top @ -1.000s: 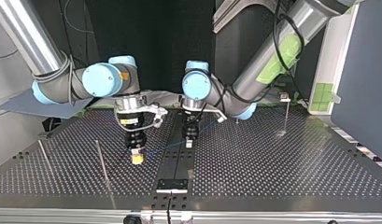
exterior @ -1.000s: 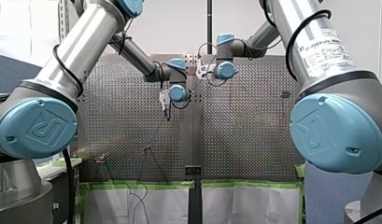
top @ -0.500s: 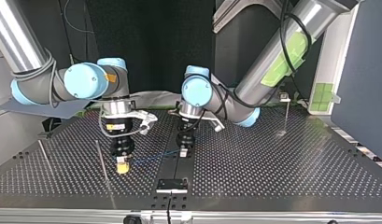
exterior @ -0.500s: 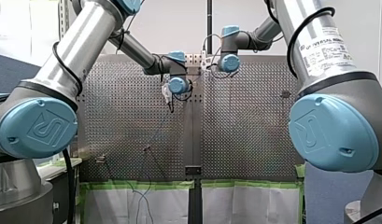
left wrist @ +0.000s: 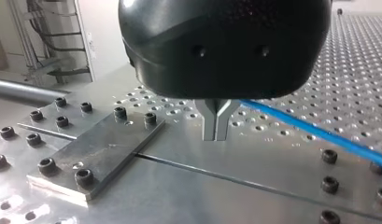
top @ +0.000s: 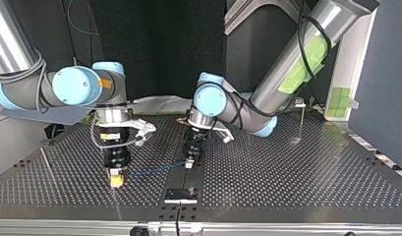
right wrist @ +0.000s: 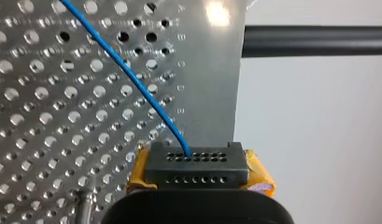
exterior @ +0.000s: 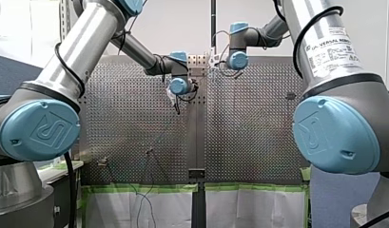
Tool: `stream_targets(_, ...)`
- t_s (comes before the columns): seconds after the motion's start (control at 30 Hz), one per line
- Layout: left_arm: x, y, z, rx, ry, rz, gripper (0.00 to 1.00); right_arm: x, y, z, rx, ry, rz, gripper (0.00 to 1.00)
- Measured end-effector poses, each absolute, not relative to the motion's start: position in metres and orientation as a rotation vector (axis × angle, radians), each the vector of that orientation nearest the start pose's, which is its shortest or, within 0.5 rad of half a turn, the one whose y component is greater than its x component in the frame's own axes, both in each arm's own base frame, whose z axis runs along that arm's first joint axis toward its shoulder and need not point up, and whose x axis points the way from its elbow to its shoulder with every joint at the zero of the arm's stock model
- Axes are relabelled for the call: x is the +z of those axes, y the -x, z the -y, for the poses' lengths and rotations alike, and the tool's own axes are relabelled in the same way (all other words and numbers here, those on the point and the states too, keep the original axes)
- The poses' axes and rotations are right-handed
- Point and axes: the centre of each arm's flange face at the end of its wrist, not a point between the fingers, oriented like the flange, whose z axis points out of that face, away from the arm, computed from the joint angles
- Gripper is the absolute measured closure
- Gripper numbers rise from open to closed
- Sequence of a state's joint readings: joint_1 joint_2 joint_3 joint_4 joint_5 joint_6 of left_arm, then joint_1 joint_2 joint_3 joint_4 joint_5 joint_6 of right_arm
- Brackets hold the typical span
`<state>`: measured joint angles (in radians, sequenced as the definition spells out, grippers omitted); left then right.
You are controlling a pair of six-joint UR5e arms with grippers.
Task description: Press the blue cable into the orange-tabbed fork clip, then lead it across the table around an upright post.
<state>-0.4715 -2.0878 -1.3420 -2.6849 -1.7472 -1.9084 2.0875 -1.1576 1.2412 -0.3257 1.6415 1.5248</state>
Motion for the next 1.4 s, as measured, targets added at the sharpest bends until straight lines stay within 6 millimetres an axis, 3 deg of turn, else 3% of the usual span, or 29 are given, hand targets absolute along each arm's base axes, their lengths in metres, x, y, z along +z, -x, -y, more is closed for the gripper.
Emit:
stream_targets(0.43,0.364,-0.578,0.430,-0.660,0.070,-1.392,1.00,0.448,-0.433,0.540,1.626,-1.297,0.816,1.00)
stream_targets(0.77,0.355,-0.577,0.446,-0.682,0.045,-1.414,1.00,0.449,-0.421,0.550,1.613,-1.281,0.831,1.00)
stream_targets(1.2,0.393,-0.574,0.466,-0.722,0.024,-1.381,1.00,0.451,-0.402,0.561,1.595,-1.262,0.855,1.00)
stream_targets(1.4,0.396,-0.573,0.470,-0.740,0.019,-1.379,1.00,0.453,-0.392,0.566,1.587,-1.250,0.867,1.00)
